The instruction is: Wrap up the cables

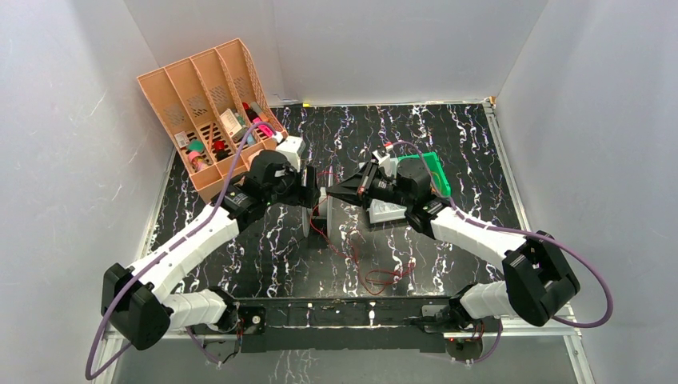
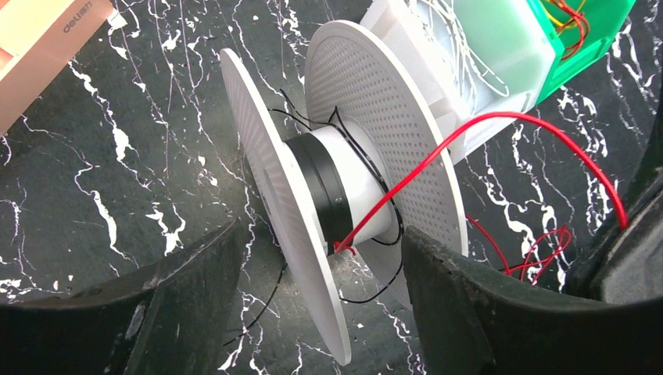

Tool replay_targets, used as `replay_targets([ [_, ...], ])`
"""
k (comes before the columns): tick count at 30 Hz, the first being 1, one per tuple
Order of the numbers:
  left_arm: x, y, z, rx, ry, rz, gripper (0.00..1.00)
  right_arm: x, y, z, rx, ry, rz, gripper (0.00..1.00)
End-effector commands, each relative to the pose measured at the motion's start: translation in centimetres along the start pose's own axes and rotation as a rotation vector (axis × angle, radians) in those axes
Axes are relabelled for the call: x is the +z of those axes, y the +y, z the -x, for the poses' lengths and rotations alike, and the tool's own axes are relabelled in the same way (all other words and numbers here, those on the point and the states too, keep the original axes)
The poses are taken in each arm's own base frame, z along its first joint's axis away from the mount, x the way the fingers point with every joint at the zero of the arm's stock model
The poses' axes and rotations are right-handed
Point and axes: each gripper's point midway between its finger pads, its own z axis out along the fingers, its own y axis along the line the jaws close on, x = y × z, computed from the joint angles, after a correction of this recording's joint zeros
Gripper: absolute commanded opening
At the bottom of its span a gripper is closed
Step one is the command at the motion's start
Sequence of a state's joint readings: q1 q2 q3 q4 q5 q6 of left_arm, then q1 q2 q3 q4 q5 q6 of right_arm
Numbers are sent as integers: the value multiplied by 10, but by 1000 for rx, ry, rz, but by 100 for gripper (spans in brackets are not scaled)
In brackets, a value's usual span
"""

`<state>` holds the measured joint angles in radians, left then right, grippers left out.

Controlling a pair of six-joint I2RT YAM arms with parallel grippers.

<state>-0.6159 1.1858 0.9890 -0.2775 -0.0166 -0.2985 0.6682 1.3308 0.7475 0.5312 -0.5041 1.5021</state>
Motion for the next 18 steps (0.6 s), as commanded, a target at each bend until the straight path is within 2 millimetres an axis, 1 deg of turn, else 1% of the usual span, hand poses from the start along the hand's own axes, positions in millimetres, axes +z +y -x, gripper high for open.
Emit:
replay_targets([
  [1,-4,0,12,46,-22,41,70,0,17,8,-27,-40,64,0],
  [5,0,1,9,67,-9,68,65,1,14,11,-15,-50,58,0],
  [10,1,4,10,84,-13,92,58,2,11,11,-9,-50,58,0],
  [18,2,3,10,91,-10,97,53,3,12,10,-1,-36,68,0],
])
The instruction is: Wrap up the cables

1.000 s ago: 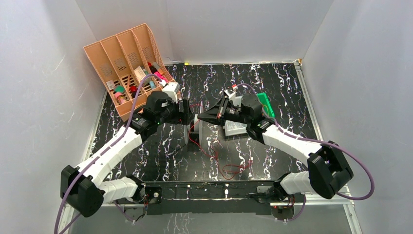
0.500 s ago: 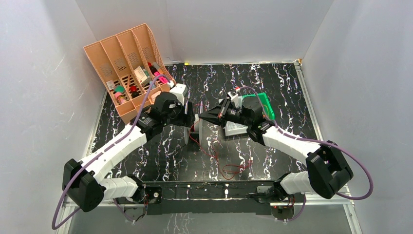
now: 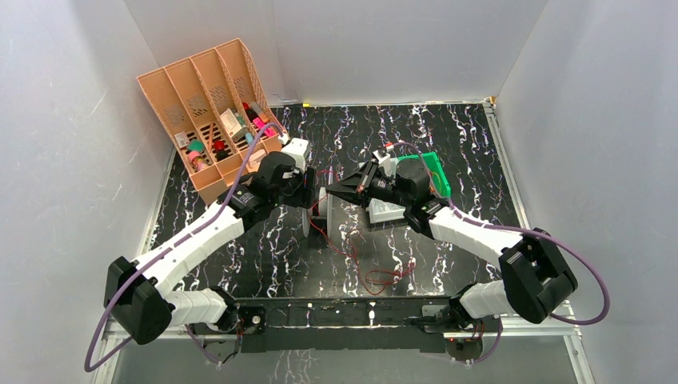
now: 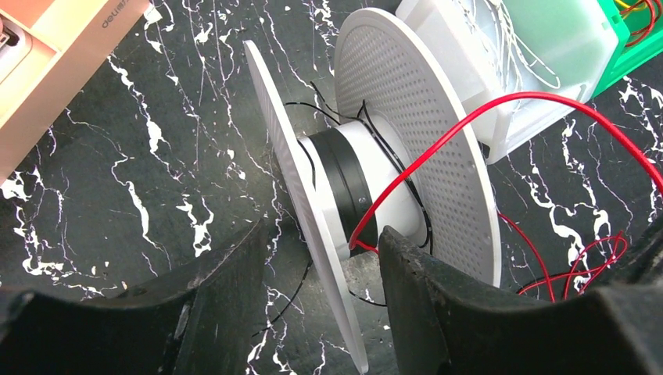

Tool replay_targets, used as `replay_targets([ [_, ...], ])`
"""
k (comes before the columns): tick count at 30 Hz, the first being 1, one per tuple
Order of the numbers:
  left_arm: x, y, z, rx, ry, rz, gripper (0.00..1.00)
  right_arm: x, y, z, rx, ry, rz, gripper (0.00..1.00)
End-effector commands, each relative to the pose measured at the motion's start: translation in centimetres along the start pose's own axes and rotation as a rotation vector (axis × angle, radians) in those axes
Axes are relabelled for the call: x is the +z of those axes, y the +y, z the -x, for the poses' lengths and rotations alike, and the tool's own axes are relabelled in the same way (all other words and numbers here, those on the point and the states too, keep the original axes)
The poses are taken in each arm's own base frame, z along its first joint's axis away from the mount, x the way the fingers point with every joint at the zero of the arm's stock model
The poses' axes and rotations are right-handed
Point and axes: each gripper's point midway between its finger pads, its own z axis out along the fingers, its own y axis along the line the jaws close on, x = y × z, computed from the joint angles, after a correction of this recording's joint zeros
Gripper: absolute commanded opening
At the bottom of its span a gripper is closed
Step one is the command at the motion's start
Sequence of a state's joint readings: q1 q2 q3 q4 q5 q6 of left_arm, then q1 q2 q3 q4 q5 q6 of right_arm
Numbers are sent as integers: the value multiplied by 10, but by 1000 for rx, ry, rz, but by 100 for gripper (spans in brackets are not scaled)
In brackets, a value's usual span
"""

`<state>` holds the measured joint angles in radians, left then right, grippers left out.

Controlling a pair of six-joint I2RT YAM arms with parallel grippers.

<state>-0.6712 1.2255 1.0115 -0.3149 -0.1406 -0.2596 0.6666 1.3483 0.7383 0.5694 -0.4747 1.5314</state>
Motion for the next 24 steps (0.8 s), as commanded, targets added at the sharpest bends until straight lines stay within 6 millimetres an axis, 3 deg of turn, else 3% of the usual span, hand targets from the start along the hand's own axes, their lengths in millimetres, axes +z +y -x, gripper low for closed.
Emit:
replay_targets([
  [1,-4,-2,17,13,-37,9,52,0,13,2,-20,4,60,0],
  [14,2,-3,18,28,-32,26,45,2,11,0,-7,22,70,0],
  [24,3,-2,18,58,-28,49,12,0,7,-3,1,29,73,0],
])
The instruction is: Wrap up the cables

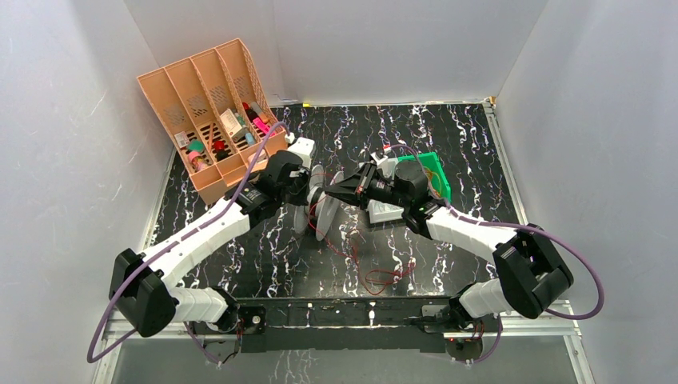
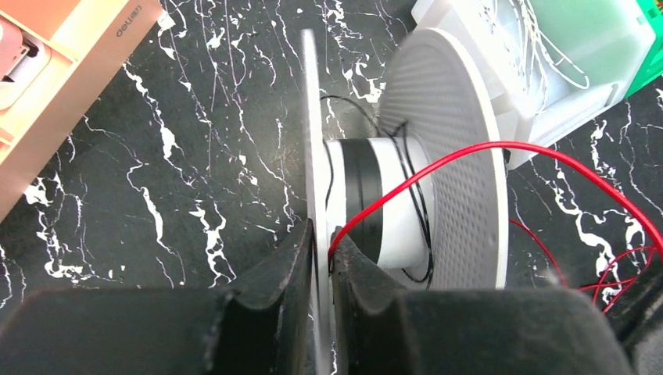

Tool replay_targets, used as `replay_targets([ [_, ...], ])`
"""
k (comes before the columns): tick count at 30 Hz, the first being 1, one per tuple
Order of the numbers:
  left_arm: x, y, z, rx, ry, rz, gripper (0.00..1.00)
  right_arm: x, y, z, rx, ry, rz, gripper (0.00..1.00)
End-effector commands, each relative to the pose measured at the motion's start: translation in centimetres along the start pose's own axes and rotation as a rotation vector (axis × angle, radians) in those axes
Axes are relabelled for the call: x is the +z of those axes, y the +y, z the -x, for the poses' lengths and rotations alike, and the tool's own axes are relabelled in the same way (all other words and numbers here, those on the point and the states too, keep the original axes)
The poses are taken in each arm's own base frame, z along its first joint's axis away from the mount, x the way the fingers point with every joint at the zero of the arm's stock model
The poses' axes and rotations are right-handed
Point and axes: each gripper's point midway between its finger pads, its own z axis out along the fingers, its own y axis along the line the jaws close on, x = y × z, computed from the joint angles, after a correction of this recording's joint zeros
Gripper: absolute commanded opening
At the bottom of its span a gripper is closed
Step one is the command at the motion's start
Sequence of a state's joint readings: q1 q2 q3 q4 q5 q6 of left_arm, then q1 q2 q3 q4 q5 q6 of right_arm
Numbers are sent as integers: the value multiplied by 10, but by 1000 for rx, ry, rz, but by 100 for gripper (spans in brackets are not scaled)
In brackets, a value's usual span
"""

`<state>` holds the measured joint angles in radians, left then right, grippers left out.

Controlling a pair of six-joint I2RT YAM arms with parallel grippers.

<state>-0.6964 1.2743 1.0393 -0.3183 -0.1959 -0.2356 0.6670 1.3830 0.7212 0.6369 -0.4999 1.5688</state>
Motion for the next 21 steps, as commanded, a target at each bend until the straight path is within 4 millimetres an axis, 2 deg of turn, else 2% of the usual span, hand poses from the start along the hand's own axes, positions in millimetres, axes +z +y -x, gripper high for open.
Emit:
replay_targets([
  [1,-6,-1,17,15,-40,11,9,-4,12,-1,-29,5,59,0],
  [3,-7,-1,18,19,-40,12,0,-4,11,-1,-28,6,55,0],
  [13,-16,-4,22,49,-43,-15,0,-5,-3,0,-91,-3,16,0],
  [21,-36,-12,17,95,-11,-67,0,-14,-13,25,-294,-100,-113,6],
])
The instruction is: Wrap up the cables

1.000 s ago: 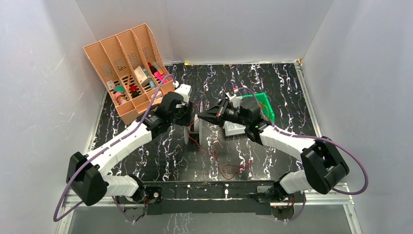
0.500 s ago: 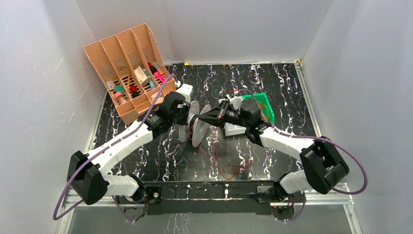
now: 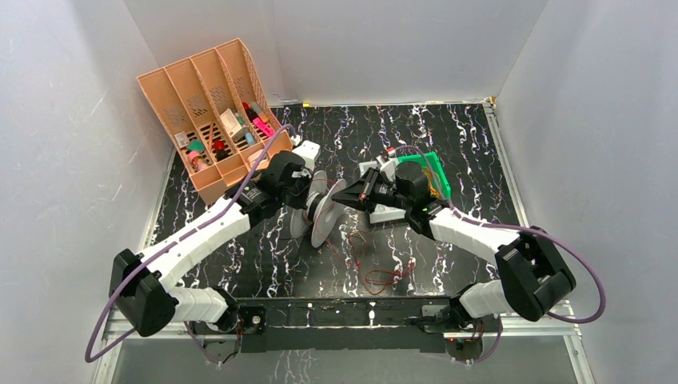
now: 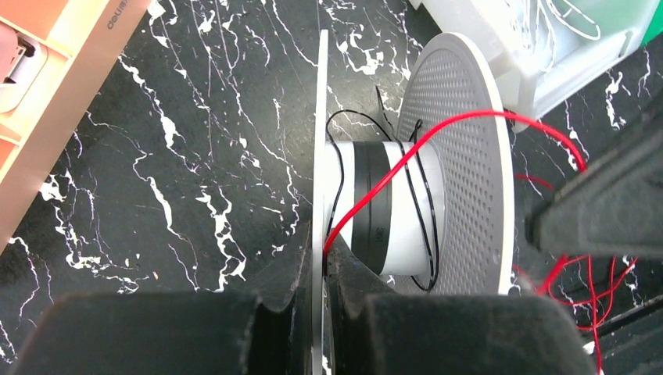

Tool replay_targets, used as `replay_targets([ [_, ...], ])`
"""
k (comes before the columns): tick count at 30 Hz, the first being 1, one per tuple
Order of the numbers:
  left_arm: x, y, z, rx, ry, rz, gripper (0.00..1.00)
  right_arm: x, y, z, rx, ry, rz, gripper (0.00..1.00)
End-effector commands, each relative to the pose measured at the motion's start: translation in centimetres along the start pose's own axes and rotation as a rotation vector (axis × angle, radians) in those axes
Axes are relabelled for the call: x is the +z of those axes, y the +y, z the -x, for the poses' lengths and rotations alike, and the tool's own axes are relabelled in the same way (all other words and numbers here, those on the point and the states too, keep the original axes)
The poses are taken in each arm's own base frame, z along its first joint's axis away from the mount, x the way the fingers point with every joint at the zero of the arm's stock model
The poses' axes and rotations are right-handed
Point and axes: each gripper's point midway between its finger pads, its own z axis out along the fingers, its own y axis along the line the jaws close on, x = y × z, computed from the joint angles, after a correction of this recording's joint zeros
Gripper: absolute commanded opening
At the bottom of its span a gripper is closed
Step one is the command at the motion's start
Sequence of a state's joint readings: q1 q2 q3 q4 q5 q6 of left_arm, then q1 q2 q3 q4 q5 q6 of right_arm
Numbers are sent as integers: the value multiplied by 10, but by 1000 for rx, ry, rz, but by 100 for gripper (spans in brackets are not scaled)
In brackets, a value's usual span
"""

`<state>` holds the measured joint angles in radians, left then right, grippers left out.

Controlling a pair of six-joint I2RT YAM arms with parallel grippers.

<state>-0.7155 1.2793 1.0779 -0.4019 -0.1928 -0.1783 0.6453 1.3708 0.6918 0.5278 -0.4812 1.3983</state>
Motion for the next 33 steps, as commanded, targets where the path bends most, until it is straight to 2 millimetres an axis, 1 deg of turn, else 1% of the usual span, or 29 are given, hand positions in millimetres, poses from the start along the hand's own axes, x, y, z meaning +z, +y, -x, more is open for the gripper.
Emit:
replay_targets([
  [1,-31,-9,21,24,-57,-63,0,-10,20,22,-221,-95,-26,6],
  [4,-41,-11,18,36,-47,-85,0,-18,20,33,-325,-144,-78,4],
  [9,-55,-13,14,65,-38,-110,0,-31,15,45,-481,-196,-174,3],
  [13,-66,-15,14,73,-45,-137,0,-37,11,47,-603,-194,-206,2],
  [18,-80,-17,19,72,-69,-163,0,-45,-4,53,-704,-192,-294,2],
  [20,-86,-17,23,71,-84,-168,0,-49,-11,59,-733,-213,-332,5],
  [22,-92,-18,28,69,-99,-177,0,-53,-19,62,-754,-231,-362,10],
  [27,-108,-19,36,71,-124,-199,0,-59,-31,68,-785,-253,-411,19],
  [29,-113,-19,39,72,-134,-201,0,-60,-36,69,-792,-252,-428,23],
  [33,-124,-18,46,69,-153,-204,0,-59,-46,65,-791,-232,-436,28],
])
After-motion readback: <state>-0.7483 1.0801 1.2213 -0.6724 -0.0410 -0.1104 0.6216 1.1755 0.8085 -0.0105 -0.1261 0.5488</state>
